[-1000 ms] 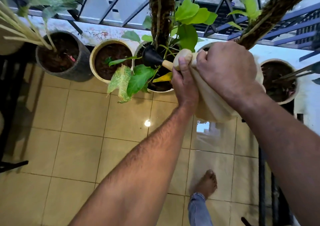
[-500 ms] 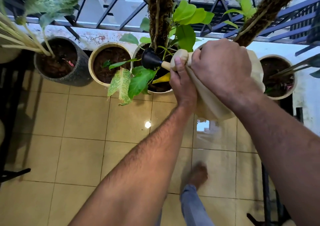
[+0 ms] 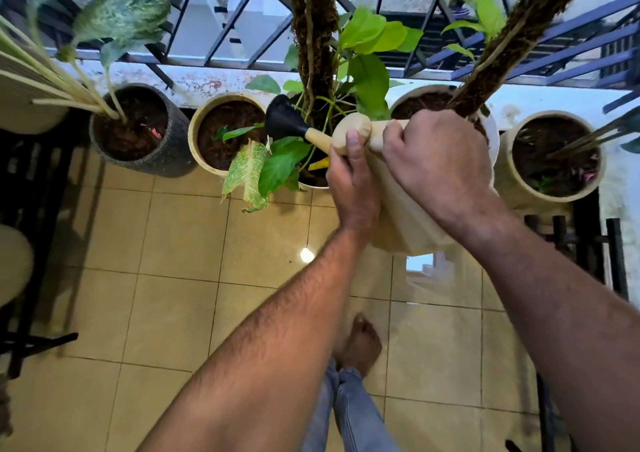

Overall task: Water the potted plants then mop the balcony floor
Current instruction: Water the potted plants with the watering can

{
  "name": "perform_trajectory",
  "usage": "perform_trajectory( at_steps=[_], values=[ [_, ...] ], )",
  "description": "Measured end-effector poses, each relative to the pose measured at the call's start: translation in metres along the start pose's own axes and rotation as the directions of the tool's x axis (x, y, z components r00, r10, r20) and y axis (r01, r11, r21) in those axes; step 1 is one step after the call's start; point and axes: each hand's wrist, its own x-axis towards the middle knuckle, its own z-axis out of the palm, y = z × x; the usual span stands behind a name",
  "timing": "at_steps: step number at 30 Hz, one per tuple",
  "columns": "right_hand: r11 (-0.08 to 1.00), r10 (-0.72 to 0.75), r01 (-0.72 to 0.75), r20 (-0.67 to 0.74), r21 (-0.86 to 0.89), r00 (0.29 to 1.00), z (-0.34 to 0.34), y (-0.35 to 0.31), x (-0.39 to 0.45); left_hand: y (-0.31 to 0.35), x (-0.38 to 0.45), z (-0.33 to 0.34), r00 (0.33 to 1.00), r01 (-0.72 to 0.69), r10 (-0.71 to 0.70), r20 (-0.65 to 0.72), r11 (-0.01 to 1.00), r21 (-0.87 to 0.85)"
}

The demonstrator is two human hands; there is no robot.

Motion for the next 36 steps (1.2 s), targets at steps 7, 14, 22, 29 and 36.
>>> perform_trajectory(
  at_steps=[7, 14, 22, 29, 36],
  values=[
    [0.997, -0.014, 0.017, -0.046, 0.073, 0.999, 0.001, -0.030, -0.017, 0.008, 0.009, -0.037, 0.994, -0.113, 0.113, -0.005, 0.993, 0.025],
    [0.997, -0.032, 0.037, -0.077, 0.063, 0.996, 0.014, -0.083, -0.020, 0.016, 0.033, -0.083, 0.995, -0.086, 0.086, -0.048, 0.996, 0.003],
    [0.998, -0.060, 0.059, -0.063, -0.022, 0.996, 0.042, -0.143, -0.014, 0.016, 0.068, -0.127, 0.998, 0.028, -0.029, -0.049, 0.999, -0.020],
    [0.997, -0.031, 0.030, -0.005, -0.075, 1.000, 0.056, -0.195, 0.010, 0.033, 0.109, -0.154, 0.996, 0.091, -0.091, 0.022, 0.996, 0.000],
    [0.988, -0.018, 0.025, 0.043, -0.151, 0.999, 0.067, -0.242, 0.044, 0.043, 0.153, -0.170, 0.984, 0.174, -0.171, 0.047, 0.983, -0.051]
  ],
)
